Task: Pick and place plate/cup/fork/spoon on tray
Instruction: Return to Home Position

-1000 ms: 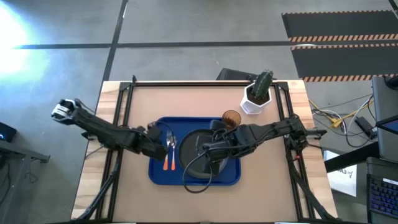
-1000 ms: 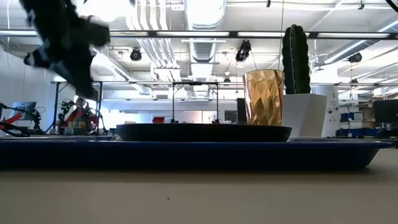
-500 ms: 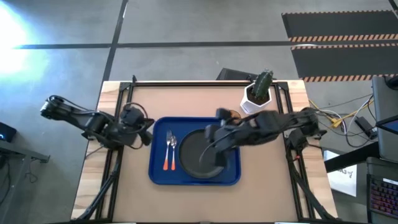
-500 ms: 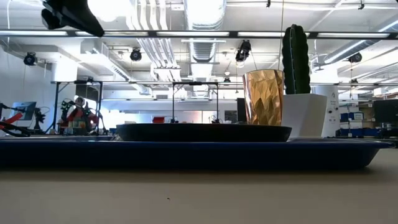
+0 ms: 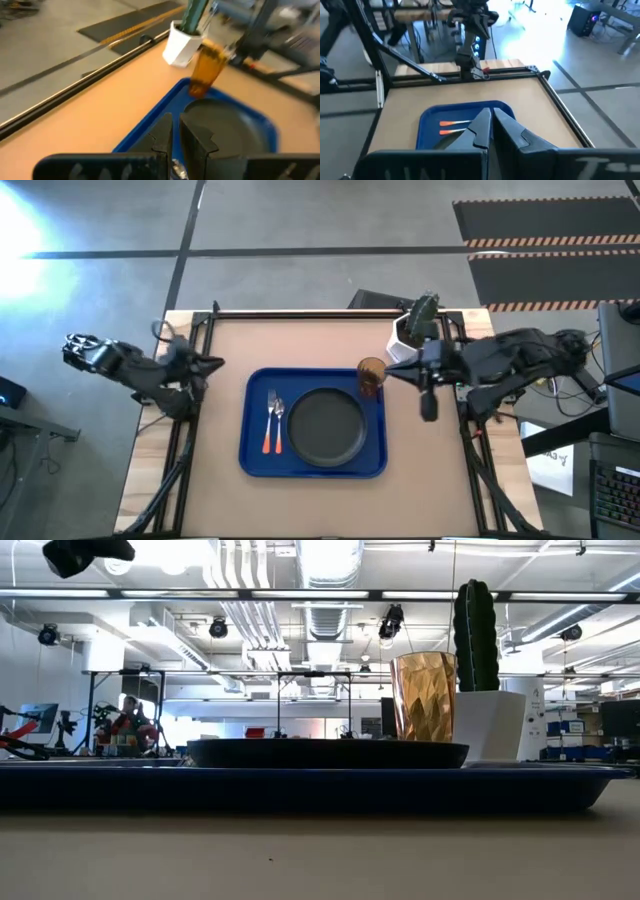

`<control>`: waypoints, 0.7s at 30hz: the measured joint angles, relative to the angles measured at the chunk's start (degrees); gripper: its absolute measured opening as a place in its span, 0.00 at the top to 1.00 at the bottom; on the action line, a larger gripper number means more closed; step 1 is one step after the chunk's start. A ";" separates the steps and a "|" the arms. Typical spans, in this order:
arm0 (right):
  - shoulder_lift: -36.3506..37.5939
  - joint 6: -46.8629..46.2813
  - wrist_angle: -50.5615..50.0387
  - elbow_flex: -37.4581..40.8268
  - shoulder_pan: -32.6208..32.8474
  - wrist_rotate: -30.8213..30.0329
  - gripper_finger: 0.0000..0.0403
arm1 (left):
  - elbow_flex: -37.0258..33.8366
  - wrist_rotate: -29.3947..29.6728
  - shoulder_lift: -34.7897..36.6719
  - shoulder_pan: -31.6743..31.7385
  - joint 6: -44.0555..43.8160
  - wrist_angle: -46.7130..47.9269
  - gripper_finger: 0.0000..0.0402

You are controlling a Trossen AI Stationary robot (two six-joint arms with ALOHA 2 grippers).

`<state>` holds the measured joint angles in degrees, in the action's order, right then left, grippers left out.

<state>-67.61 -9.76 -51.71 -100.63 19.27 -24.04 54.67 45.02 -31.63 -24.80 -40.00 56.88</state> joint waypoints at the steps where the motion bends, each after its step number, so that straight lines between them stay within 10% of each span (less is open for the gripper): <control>1: 2.78 0.03 2.28 3.85 -0.01 -0.02 0.98 | -0.02 -0.66 1.24 -0.01 0.33 -0.05 0.96; 11: 29.05 -5.51 23.99 37.62 -0.02 -0.04 0.98 | 0.18 -19.34 11.01 0.01 9.29 -12.10 0.96; 21: 44.14 -11.60 27.98 53.20 -0.04 0.49 0.98 | 0.05 -35.12 17.34 0.03 4.17 -12.27 0.96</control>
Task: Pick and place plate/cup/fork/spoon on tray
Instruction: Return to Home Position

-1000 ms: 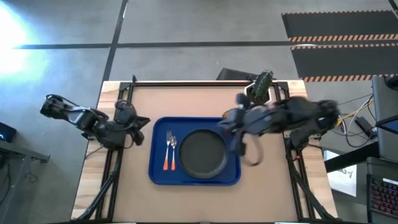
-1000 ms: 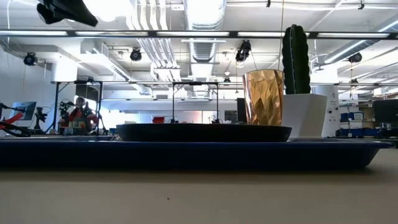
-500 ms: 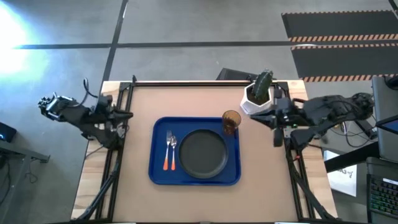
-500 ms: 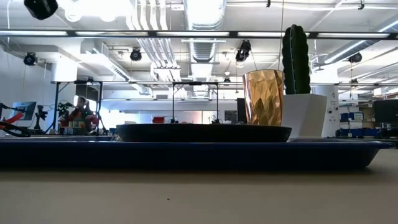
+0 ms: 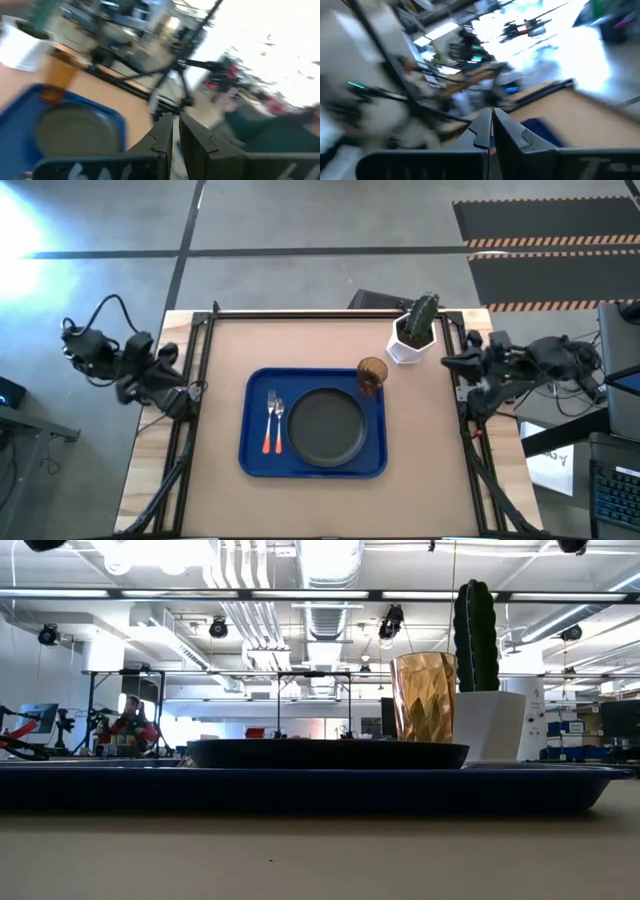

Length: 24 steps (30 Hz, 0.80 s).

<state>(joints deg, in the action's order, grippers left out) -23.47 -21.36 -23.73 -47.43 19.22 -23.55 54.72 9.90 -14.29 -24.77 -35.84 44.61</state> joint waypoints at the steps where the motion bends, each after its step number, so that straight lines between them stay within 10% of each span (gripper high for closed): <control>1: 0.93 -2.23 -0.52 0.48 0.01 1.48 0.98 | 0.00 -1.86 0.53 0.00 -0.69 -0.12 0.96; 6: 3.30 -0.64 0.74 4.70 0.00 18.16 0.98 | -2.45 -2.00 2.04 0.11 5.41 -0.93 0.96; 13: 9.39 7.06 31.60 19.83 0.02 47.60 0.98 | -14.32 -15.52 9.18 0.13 19.81 -12.02 0.96; 24: 18.95 -1.16 62.22 44.91 0.02 52.31 0.98 | -31.14 -30.49 14.20 0.06 27.68 -28.32 0.96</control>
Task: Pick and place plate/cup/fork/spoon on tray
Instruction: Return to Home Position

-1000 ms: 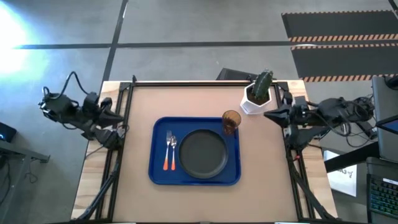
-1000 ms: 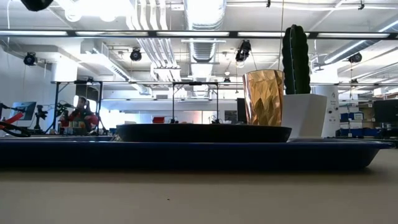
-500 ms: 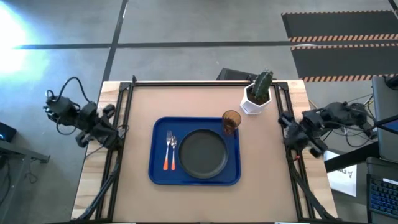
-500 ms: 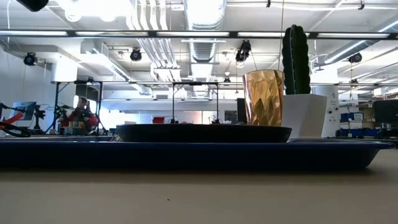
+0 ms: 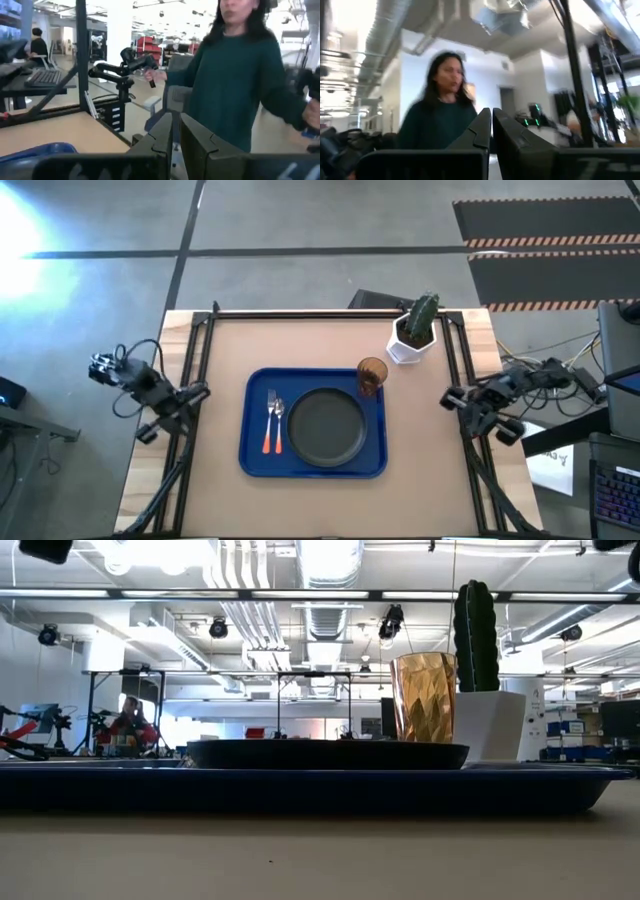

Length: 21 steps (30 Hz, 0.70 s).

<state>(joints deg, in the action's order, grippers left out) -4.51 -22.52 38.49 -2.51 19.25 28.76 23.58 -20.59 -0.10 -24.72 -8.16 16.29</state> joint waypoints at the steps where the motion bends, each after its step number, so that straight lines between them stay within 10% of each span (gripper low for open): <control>1: 0.47 0.04 0.45 1.50 -0.01 -0.48 0.98 | -1.01 -0.26 0.03 0.00 0.87 -0.81 0.96; 5: 1.56 0.52 -3.42 1.74 -0.15 -3.97 0.98 | -4.60 1.86 -0.20 -0.01 2.62 -3.77 0.96; 13: 1.30 6.72 -5.72 1.76 -0.15 -8.24 0.98 | -16.46 25.15 -0.08 0.02 2.95 -8.68 0.96; 21: 1.10 11.82 -7.66 1.80 -0.17 -11.31 0.98 | -23.09 29.17 -1.35 0.27 6.75 -19.26 0.96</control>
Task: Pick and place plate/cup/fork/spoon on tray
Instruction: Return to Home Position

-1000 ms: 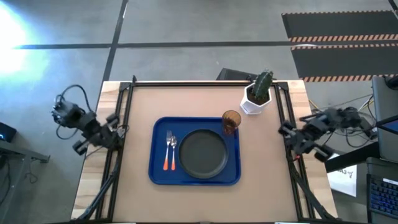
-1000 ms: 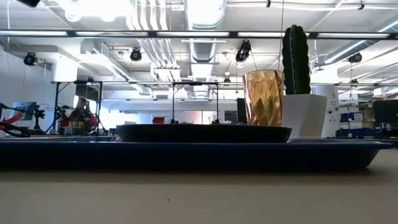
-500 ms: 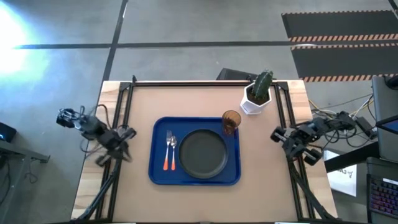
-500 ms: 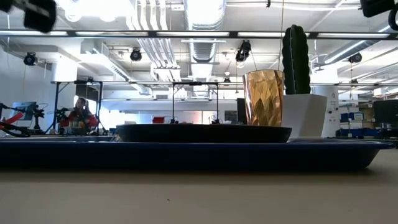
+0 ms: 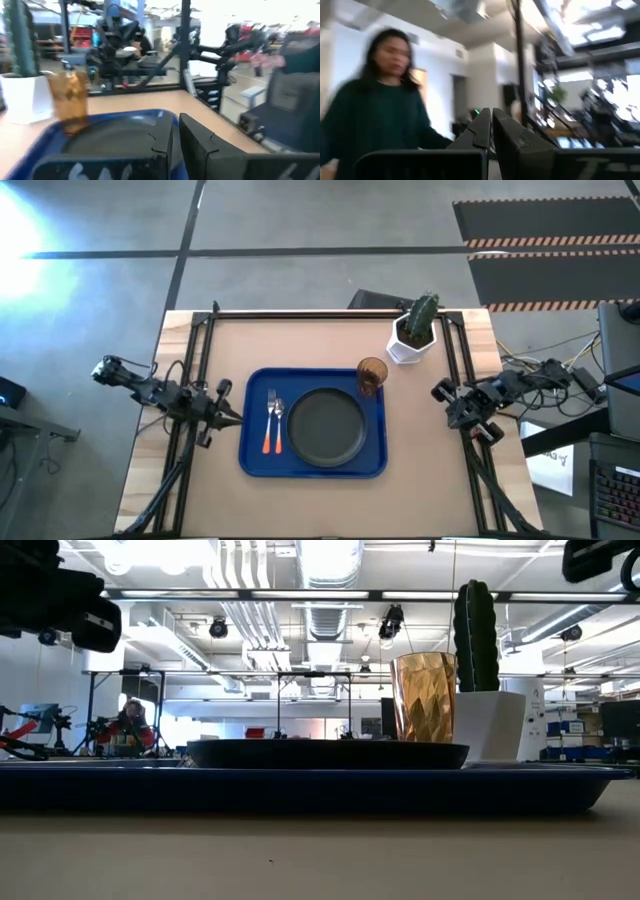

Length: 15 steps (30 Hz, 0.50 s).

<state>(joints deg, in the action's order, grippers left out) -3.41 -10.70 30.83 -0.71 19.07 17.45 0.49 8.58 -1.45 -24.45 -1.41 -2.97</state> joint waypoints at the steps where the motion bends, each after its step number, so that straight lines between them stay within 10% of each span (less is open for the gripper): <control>1: -0.05 0.51 -0.97 0.00 -0.01 -1.13 0.98 | 0.00 0.70 0.33 0.00 1.38 0.29 0.96; 15: 0.01 -0.66 -10.35 0.02 -3.76 -5.56 0.98 | -0.09 3.74 -1.59 0.07 4.42 0.40 0.96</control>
<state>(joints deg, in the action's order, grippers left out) -3.40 -11.36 20.48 -0.69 15.31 11.89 0.40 12.32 -3.04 -24.38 3.01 -2.57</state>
